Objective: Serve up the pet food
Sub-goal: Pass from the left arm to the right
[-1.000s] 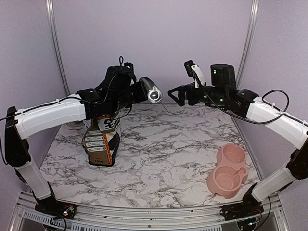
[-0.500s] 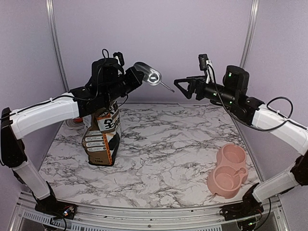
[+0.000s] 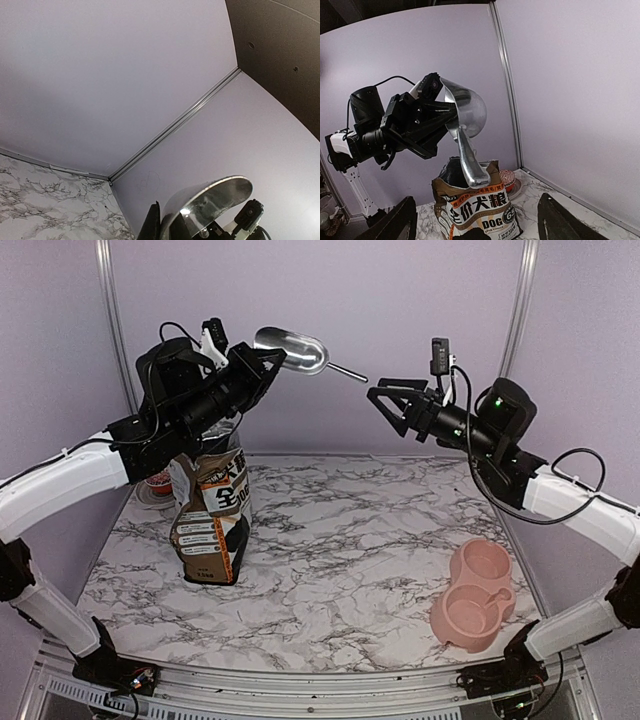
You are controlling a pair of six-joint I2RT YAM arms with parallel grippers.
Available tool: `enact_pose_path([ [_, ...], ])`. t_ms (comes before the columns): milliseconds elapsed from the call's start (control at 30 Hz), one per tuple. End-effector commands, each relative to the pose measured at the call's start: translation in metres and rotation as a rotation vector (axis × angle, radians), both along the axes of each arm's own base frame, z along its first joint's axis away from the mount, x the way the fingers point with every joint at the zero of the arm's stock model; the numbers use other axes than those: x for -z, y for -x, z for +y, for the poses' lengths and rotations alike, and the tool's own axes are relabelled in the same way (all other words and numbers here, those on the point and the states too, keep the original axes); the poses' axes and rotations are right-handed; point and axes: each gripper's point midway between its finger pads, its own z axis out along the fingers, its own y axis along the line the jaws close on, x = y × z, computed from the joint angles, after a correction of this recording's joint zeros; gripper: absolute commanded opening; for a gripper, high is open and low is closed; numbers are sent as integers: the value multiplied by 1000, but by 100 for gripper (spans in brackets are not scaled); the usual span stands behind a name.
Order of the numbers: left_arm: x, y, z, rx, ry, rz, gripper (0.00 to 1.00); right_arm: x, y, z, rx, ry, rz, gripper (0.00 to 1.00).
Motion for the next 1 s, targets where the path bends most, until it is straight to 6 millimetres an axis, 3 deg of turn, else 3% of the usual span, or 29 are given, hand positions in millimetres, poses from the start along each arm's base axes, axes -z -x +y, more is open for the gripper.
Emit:
enact_pose_path([
  [0,-21,11,1,56,80,-36,0,-22,21,12,-134,-44,-99,77],
  [233,-22,17,-2,99,108,-27,0,-30,28,39,-140,-6,-191,66],
  [567,-20,21,2,101,115,-23,0,-42,24,53,-102,-13,-247,55],
  [767,-19,21,0,105,116,-23,0,-40,21,61,-98,4,-245,44],
  [967,-18,20,-1,103,111,-24,0,-38,17,62,-83,12,-246,40],
])
